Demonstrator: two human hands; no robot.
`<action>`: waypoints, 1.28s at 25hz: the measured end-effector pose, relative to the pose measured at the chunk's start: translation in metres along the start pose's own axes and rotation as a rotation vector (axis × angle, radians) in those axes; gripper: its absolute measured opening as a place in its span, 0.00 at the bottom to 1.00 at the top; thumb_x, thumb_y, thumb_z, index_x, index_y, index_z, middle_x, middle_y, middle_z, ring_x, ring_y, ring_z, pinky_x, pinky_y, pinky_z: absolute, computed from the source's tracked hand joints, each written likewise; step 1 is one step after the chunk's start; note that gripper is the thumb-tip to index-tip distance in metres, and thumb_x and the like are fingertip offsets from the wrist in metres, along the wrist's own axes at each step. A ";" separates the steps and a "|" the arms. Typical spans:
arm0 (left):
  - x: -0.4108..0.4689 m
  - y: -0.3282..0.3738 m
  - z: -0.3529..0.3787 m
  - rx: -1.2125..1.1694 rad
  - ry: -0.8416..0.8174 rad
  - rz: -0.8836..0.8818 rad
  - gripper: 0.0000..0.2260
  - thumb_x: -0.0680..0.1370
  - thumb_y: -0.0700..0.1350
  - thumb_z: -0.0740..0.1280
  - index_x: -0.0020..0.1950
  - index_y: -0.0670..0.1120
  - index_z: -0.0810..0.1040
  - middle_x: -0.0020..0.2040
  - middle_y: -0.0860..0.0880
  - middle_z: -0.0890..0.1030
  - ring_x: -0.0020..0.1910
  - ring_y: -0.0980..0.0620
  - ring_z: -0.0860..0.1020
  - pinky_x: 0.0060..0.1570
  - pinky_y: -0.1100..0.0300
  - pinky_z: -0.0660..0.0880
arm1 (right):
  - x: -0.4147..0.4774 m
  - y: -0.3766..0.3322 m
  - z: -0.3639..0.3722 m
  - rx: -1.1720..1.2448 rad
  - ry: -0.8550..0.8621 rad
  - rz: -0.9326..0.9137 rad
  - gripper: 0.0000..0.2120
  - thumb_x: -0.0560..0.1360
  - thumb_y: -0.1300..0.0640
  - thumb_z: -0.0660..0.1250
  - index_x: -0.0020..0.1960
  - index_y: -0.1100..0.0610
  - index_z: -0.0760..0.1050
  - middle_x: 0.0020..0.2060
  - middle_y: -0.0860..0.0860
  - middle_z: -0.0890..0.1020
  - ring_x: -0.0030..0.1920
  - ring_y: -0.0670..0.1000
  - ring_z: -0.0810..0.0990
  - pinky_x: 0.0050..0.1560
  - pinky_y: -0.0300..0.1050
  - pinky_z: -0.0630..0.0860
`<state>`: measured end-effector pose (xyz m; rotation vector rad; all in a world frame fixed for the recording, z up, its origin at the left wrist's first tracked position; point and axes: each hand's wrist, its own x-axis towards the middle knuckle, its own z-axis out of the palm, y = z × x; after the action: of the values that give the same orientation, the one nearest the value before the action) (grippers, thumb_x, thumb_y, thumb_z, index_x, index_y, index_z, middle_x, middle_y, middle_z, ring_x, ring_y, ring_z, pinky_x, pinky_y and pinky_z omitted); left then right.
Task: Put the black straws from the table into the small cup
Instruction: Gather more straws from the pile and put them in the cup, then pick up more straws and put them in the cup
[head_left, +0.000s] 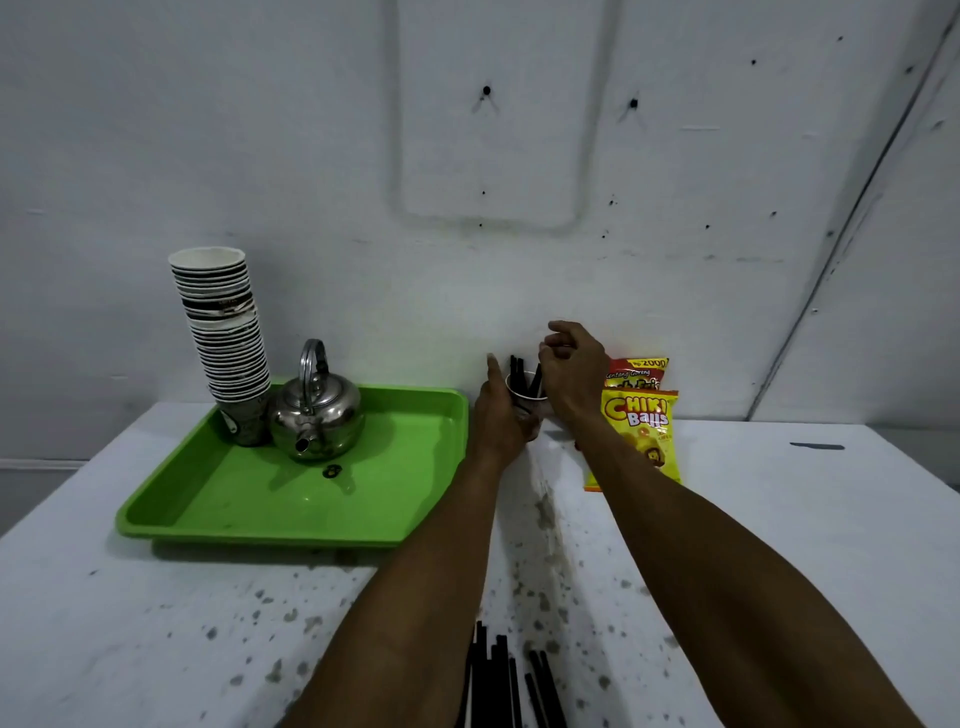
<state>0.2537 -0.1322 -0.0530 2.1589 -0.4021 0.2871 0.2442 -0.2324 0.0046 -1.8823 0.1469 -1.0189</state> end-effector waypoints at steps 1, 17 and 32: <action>-0.004 0.002 -0.003 0.044 -0.011 0.011 0.44 0.77 0.42 0.71 0.80 0.39 0.42 0.74 0.38 0.68 0.70 0.40 0.71 0.64 0.57 0.73 | -0.004 -0.003 -0.003 0.001 0.010 0.001 0.14 0.72 0.69 0.67 0.57 0.63 0.80 0.46 0.59 0.85 0.46 0.54 0.83 0.48 0.39 0.78; -0.143 0.009 -0.052 0.682 -0.375 0.277 0.21 0.83 0.49 0.57 0.74 0.40 0.65 0.78 0.39 0.62 0.74 0.40 0.67 0.71 0.47 0.65 | -0.150 -0.013 -0.078 -0.583 -0.450 0.015 0.12 0.73 0.62 0.66 0.55 0.60 0.81 0.54 0.56 0.83 0.58 0.57 0.80 0.58 0.48 0.75; -0.286 -0.014 -0.098 0.444 -0.268 0.142 0.22 0.85 0.44 0.53 0.77 0.38 0.61 0.79 0.40 0.62 0.78 0.45 0.61 0.77 0.54 0.57 | -0.258 -0.068 -0.132 -0.836 -0.551 0.260 0.14 0.73 0.55 0.66 0.56 0.60 0.75 0.56 0.58 0.80 0.57 0.59 0.80 0.51 0.47 0.76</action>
<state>-0.0098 0.0071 -0.1068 2.6208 -0.6997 0.1764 -0.0348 -0.1599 -0.0675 -2.7296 0.5352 -0.2156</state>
